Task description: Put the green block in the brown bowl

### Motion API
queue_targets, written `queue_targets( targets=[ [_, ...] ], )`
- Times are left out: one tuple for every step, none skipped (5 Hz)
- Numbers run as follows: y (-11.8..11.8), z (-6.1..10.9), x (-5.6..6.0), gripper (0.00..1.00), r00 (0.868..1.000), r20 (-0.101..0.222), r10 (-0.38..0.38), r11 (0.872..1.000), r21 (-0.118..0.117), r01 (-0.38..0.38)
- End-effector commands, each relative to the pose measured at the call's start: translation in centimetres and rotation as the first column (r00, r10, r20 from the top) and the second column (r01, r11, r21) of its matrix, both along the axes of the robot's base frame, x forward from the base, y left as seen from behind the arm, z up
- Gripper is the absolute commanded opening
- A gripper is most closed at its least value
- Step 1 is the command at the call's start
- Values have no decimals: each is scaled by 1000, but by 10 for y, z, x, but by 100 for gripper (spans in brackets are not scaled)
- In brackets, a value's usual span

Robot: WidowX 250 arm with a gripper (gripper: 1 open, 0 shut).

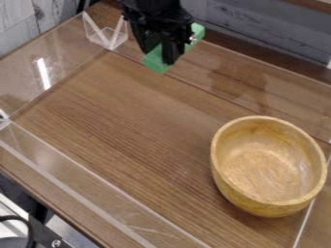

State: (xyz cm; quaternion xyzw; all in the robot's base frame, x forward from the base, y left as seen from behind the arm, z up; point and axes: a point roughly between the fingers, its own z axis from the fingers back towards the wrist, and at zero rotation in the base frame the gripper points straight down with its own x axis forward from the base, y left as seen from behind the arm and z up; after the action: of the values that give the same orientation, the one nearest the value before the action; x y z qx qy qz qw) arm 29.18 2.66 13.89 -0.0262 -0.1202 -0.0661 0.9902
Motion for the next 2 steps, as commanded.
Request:
queue_targets(
  targets=[
    [-19, 17, -10, 0, 999, 38, -33, 999, 6, 33],
    [-43, 18, -23, 0, 998, 34, -57, 998, 3, 57]
  ],
)
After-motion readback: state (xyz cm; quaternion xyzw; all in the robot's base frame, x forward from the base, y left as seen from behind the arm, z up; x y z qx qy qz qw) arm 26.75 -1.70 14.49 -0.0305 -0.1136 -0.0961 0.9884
